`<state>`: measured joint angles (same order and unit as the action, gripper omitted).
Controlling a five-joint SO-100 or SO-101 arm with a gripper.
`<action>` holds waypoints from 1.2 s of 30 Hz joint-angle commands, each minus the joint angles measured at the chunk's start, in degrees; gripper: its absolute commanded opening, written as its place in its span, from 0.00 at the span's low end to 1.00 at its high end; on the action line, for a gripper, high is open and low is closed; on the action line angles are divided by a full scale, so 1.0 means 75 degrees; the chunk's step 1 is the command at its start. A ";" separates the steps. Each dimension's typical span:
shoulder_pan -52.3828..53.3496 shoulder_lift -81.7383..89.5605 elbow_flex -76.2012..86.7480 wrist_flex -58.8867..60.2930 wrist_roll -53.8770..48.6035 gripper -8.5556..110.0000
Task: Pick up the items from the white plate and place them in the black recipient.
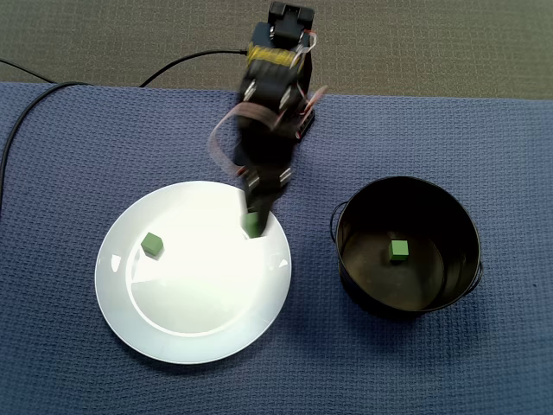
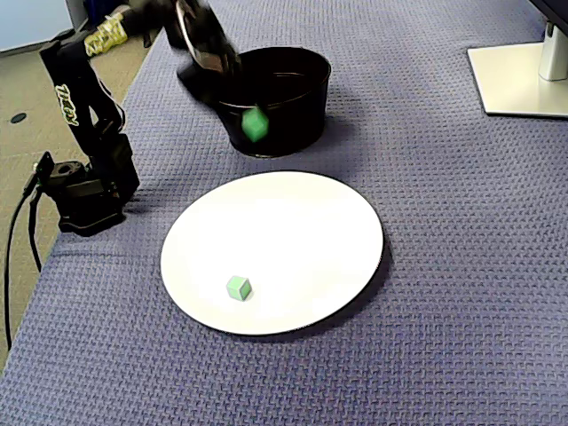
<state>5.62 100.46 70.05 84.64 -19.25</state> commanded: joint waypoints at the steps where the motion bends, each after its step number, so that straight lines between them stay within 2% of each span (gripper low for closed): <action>1: -0.1980 0.0340 -0.2391 0.0398 0.0457 0.07; 5: -0.3809 -0.0562 -0.2578 0.0070 0.0750 0.07; 8: -0.4676 -0.1828 -0.2695 0.0129 0.0844 0.07; 14: -0.5566 -0.4207 -0.2496 -0.0281 0.0516 0.07; 18: -0.5801 -0.4687 -0.2531 -0.0387 0.0598 0.07; 19: -0.5836 -0.4676 -0.2531 -0.0387 0.0621 0.11; 21: -0.5859 -0.4523 -0.2543 -0.0340 0.0668 0.31; 23: -0.5801 -0.4207 -0.2707 -0.0047 0.0598 0.41; 26: -0.5332 -0.3410 -0.3223 0.0809 0.0457 0.44; 29: -0.4289 -0.2109 -0.3070 0.1254 0.0164 0.44; 32: -0.2637 -0.0703 -0.2379 0.1242 0.0258 0.40; 36: 0.0059 0.0469 -0.1125 0.1055 0.0375 0.40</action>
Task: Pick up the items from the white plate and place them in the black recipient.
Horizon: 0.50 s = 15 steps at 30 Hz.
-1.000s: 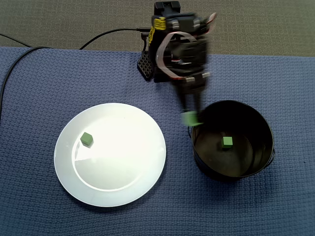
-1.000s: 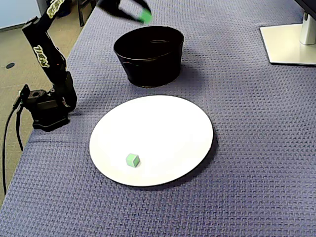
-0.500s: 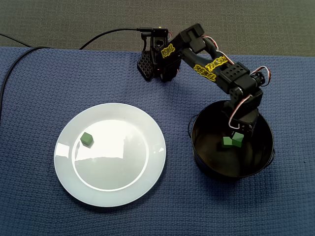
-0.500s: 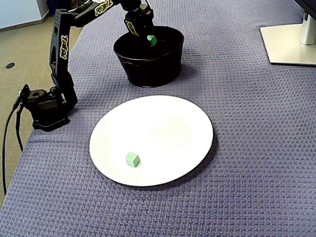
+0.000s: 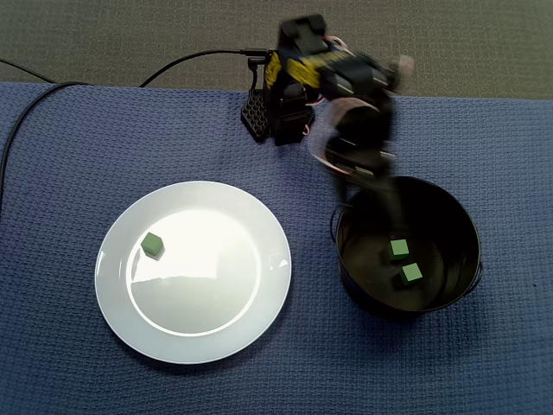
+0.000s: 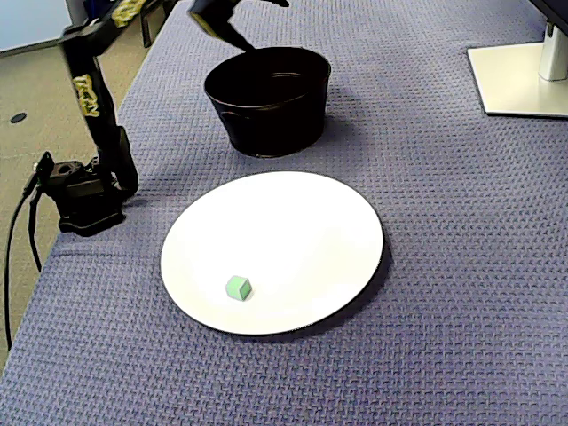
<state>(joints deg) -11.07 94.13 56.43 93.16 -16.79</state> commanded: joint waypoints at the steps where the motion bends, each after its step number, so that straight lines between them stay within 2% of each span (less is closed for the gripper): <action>1: 0.2930 0.1430 0.1031 -0.0199 0.0094 0.40; 6: 0.5203 0.1113 0.2191 -0.1055 0.0656 0.39; 10: 0.5906 0.0152 0.2344 -0.1348 0.1043 0.38; 15: 0.6211 -0.1066 0.2449 -0.1746 0.2203 0.37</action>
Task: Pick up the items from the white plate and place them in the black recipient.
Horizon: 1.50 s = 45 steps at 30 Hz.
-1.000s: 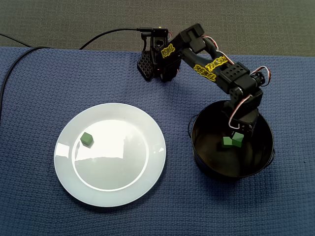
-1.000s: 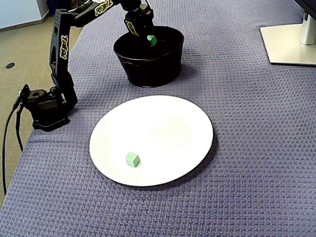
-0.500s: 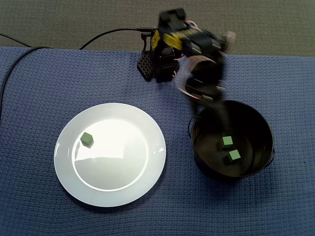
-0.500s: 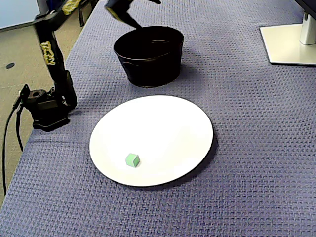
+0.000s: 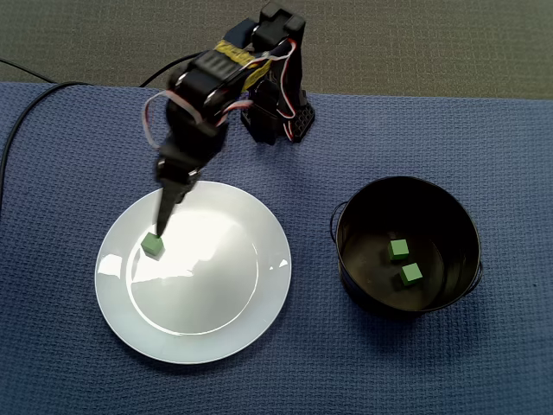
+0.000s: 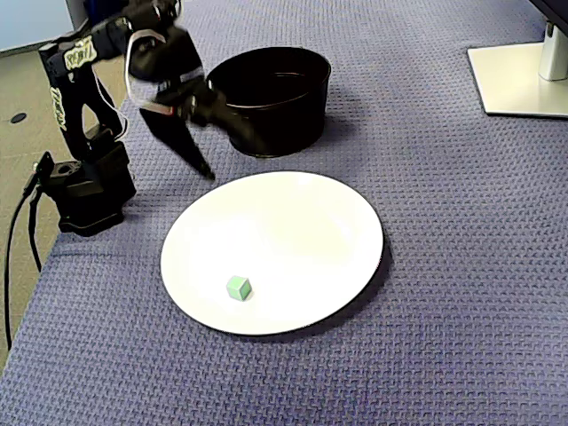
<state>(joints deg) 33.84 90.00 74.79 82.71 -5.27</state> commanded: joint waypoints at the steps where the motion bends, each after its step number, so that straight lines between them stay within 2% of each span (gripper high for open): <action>1: 0.0176 -0.0820 -0.0023 -0.0387 0.0844 0.37; 10: -0.0094 -0.2707 -0.0082 -0.0680 0.1172 0.37; 27: 0.0926 -0.3773 -0.0621 -0.1148 -0.0141 0.34; 45: 0.1020 -0.4137 -0.0820 -0.1383 -0.0270 0.18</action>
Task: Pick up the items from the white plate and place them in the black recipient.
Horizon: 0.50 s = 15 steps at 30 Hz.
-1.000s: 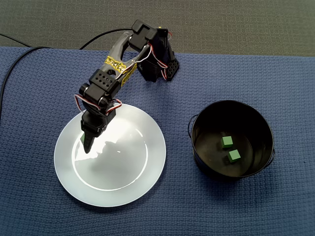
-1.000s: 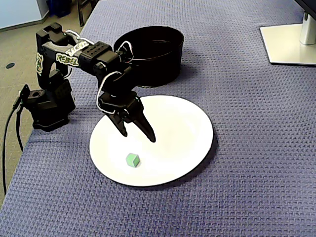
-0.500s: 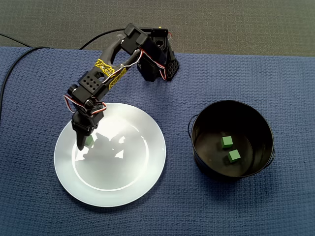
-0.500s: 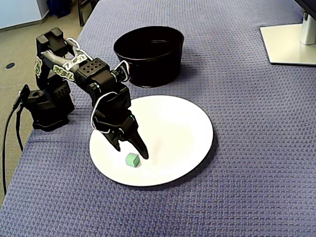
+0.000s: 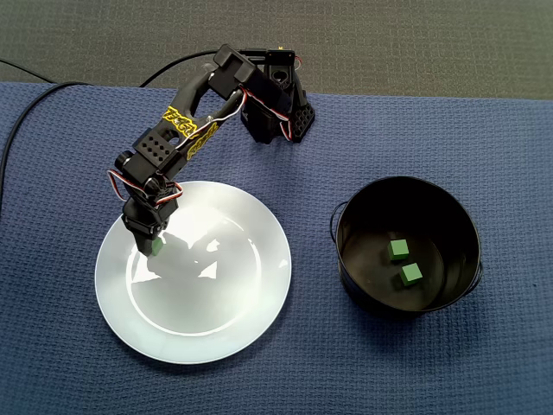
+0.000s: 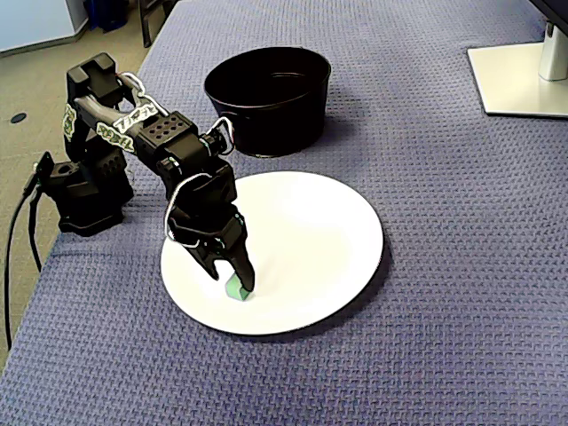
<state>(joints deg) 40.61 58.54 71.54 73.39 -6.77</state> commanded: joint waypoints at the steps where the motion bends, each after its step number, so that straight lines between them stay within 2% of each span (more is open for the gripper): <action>1: 0.0129 0.0035 -0.0387 -0.0176 -0.0070 0.16; 6: 0.0152 0.0023 -0.0375 -0.0258 -0.0105 0.07; 15: 0.0375 0.0809 -0.0527 -0.0094 -0.0117 0.07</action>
<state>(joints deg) 41.84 58.27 71.46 72.16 -6.94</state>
